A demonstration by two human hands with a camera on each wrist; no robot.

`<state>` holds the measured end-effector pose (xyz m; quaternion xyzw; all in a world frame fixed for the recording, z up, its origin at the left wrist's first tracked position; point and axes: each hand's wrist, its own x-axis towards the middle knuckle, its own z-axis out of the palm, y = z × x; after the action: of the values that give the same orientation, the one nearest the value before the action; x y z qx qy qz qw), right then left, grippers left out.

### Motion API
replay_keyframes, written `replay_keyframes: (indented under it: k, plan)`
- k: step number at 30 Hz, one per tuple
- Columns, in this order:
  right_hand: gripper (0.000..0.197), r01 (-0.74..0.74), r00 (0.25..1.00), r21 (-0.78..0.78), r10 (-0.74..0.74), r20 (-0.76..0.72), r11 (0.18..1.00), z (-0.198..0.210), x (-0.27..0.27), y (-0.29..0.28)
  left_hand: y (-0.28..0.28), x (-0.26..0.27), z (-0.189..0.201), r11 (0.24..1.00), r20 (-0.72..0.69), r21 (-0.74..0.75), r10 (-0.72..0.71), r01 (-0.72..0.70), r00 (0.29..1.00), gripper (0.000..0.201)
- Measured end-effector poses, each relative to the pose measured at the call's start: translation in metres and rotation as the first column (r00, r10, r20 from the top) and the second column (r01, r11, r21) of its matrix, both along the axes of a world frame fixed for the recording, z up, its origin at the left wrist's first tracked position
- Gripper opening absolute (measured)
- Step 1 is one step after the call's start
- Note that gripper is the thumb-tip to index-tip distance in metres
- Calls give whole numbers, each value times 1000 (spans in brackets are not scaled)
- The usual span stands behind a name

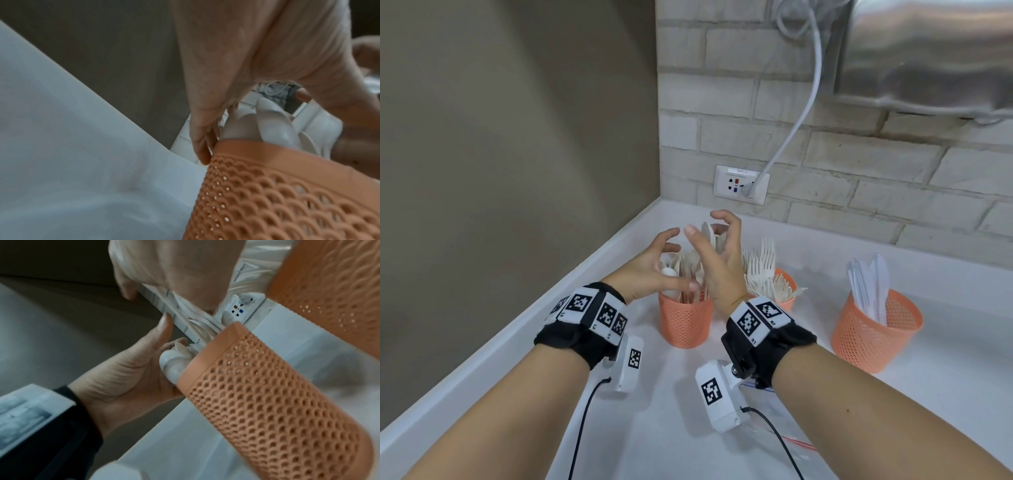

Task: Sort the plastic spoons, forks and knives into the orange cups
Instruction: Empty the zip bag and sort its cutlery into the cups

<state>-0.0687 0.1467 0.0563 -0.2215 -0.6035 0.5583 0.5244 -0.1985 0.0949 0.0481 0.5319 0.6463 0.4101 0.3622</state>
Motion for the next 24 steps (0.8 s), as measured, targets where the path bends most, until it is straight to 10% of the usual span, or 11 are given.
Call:
replay_keyframes:
  k: [3, 11, 21, 24]
  plan:
    - [13, 91, 984, 95, -104, 145, 991, 0, 2, 1, 1, 2, 0, 1000, -17, 9, 29, -28, 999, 111]
    - [31, -165, 921, -124, 198, 335, 978, 13, 15, 2, -5, 7, 3, 1000, 0, -19, -14, 14, 1000, 120]
    - [22, 88, 934, 408, -217, 282, 909, 15, 6, -5, -6, 5, 0, 999, 7, -47, -15, 16, 1000, 113]
    - [31, 28, 752, 559, -386, 535, 829, 9, 4, -4, -5, 5, -2, 999, -7, -33, -2, 2, 1000, 114]
